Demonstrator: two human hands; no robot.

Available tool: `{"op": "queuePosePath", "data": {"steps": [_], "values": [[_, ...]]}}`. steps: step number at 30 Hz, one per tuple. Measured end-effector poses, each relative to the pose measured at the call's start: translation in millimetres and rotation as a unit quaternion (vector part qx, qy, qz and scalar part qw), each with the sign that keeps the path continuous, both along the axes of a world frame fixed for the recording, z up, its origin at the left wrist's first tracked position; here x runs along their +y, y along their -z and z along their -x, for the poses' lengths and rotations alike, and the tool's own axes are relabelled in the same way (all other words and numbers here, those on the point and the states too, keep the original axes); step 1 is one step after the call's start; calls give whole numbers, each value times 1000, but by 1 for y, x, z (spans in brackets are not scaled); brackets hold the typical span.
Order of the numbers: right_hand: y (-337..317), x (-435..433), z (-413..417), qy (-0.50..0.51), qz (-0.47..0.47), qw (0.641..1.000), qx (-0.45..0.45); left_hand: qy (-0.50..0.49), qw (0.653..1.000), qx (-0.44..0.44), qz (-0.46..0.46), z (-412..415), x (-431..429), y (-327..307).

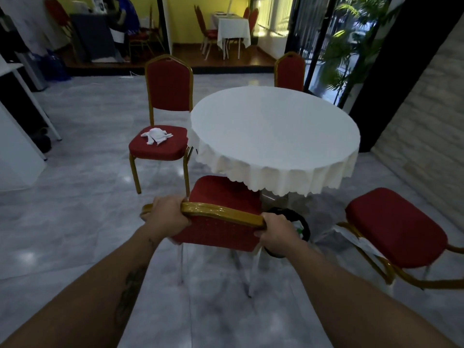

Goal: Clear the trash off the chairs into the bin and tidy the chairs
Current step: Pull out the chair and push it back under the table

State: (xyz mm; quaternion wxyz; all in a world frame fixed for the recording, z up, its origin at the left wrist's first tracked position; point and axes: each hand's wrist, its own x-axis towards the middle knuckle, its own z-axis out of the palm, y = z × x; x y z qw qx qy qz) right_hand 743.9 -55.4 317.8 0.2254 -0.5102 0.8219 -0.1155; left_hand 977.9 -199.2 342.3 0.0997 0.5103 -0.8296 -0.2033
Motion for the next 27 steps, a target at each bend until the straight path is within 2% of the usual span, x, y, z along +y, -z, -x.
{"op": "queuePosePath", "data": {"steps": [6,13,20,27], "values": [[0,-40,-43,45,-2,999,-9,35,999,-13,-21,-28,-66,-3],[-3,-72,-74,54,-39,997,36,89,996,-14,-15,-41,-120,-5],[-4,-94,-70,84,-37,994,56,77,997,-5,-20,-26,-154,14],[2,-117,-81,83,-28,995,51,96,995,-13,-10,-30,-175,3]]}}
